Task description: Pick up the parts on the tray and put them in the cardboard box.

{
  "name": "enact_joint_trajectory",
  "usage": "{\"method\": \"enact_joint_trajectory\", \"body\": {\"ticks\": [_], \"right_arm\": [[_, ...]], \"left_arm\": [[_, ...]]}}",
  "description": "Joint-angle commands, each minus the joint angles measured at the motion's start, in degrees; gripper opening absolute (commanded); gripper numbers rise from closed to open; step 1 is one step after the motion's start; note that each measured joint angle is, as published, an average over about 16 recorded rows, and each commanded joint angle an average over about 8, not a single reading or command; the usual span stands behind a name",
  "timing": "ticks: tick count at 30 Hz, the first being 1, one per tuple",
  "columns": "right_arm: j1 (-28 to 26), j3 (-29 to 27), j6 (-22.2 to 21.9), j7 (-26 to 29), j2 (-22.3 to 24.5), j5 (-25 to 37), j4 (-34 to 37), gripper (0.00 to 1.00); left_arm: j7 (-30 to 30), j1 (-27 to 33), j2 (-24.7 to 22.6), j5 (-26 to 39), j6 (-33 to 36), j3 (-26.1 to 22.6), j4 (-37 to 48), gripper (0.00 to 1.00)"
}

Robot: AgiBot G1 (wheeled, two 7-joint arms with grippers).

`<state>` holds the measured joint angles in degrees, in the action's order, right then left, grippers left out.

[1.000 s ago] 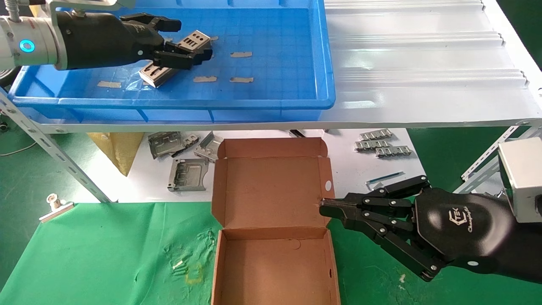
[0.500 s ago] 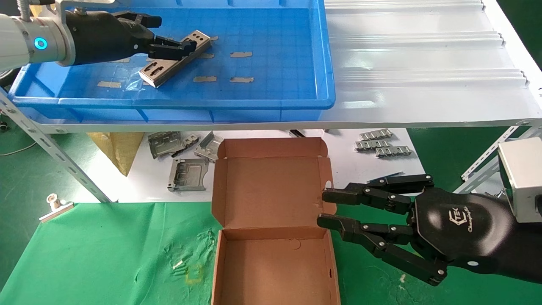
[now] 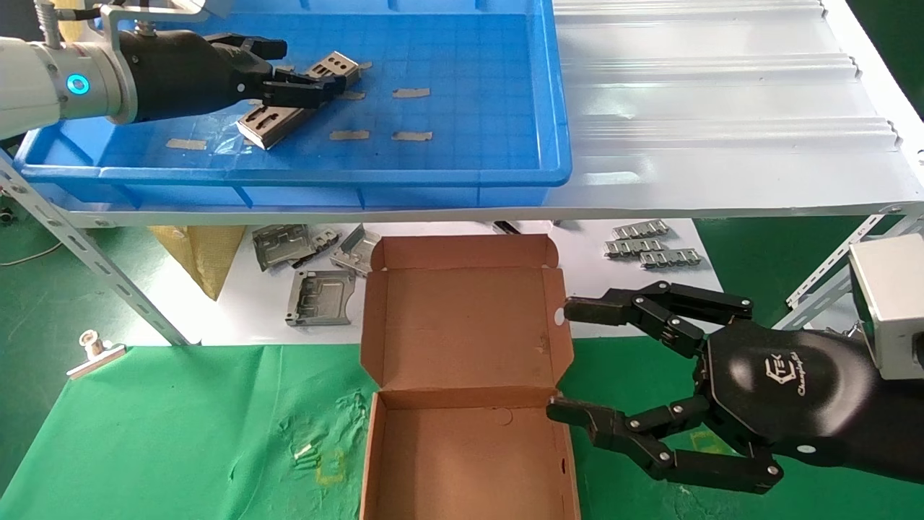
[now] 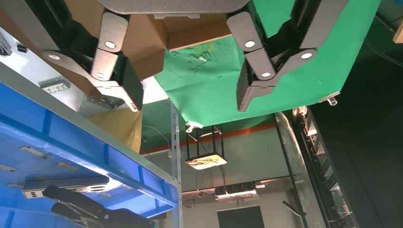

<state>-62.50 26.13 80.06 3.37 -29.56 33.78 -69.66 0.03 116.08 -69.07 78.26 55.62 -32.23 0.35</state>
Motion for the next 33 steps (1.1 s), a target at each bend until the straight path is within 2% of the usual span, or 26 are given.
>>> {"method": "enact_joint_trajectory", "body": {"ticks": [1,5,6,7,33], "right_arm": [[0.0,0.0,0.0,0.0,0.0,0.0,0.0,1.00],[0.0,0.0,0.0,0.0,0.0,0.0,0.0,1.00],[0.0,0.0,0.0,0.0,0.0,0.0,0.0,1.00],[0.0,0.0,0.0,0.0,0.0,0.0,0.0,1.00],[0.0,0.0,0.0,0.0,0.0,0.0,0.0,1.00]], "left_arm": [[0.0,-0.1,0.0,0.2,0.1,-0.1,0.0,0.57],[-0.1,-0.1,0.0,0.2,0.0,-0.1,-0.1,0.09],[-0.1,-0.1,0.0,0.2,0.0,-0.1,-0.1,0.02],[-0.1,-0.1,0.0,0.2,0.0,-0.1,-0.1,0.00],[0.1,-0.2,-0.6,0.5,-0.5,-0.3,-0.5,0.00]]}}
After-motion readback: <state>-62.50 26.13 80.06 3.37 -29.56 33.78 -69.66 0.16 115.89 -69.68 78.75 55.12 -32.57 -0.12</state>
